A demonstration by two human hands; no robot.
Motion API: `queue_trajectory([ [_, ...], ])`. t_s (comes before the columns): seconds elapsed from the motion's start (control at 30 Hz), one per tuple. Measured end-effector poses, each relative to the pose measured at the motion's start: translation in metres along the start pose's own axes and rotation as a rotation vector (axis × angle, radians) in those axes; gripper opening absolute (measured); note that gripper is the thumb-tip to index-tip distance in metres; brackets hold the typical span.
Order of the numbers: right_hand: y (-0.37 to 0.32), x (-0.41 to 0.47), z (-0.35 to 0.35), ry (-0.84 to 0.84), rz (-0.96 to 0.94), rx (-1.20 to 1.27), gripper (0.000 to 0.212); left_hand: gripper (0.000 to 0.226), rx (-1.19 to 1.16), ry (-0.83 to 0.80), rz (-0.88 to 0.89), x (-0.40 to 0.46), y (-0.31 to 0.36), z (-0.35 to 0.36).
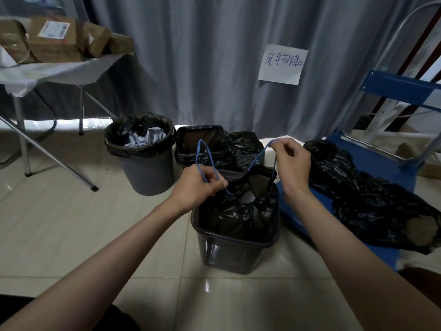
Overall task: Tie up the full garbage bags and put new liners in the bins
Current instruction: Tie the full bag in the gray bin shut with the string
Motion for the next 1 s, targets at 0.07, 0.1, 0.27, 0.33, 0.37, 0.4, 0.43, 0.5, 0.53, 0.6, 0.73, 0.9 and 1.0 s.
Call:
queue_trajectory([
  [0.07,-0.014,-0.003,0.001,-0.058,0.024,0.074,0.013,0.007,-0.026,0.015,0.011,0.001,0.005,0.0],
  [0.1,-0.02,-0.005,0.001,-0.08,0.034,0.108,0.013,0.006,-0.029,0.027,0.02,0.001,0.008,-0.001],
  [0.27,-0.045,-0.016,-0.001,-0.184,0.032,0.252,0.018,0.012,-0.053,0.059,0.05,0.006,0.017,-0.002],
  [0.33,-0.052,-0.02,0.0,-0.229,0.037,0.309,0.016,0.019,-0.064,0.067,0.063,0.008,0.019,-0.002],
  [0.37,-0.055,-0.022,0.001,-0.251,0.041,0.336,0.013,0.018,-0.068,0.065,0.069,0.009,0.02,-0.002],
  [0.4,-0.058,-0.023,0.002,-0.273,0.045,0.361,0.012,0.017,-0.072,0.064,0.078,0.009,0.022,-0.002],
  [0.43,-0.06,-0.024,0.002,-0.29,0.051,0.378,0.012,0.017,-0.084,0.065,0.091,0.01,0.024,-0.002],
  [0.5,-0.058,-0.025,0.003,-0.308,0.073,0.353,0.015,0.018,-0.109,0.069,0.12,0.011,0.029,0.0],
  [0.53,-0.054,-0.026,0.003,-0.315,0.08,0.293,0.017,0.017,-0.116,0.068,0.136,0.011,0.032,0.0],
  [0.6,-0.037,-0.026,0.003,-0.35,0.098,0.117,0.021,0.014,-0.117,0.066,0.165,0.012,0.04,0.002],
  [0.73,-0.002,-0.028,0.007,-0.437,0.217,-0.078,0.033,0.004,-0.124,0.038,0.221,0.009,0.055,0.006],
  [0.9,0.008,-0.032,0.01,-0.493,0.151,-0.181,0.033,0.005,-0.132,-0.022,0.257,0.009,0.065,0.011],
  [1.0,0.004,-0.03,0.008,-0.46,0.068,-0.106,0.023,0.006,-0.137,-0.042,0.266,0.011,0.067,0.012],
])
Point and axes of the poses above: each hand's wrist, its own x-axis towards the middle knuckle, its own z-axis out of the palm, y = z × x, the point moved 4 cm from there along x, towards the middle knuckle, and after that the axes turned 2 degrees about x, right-handed, at the moved point
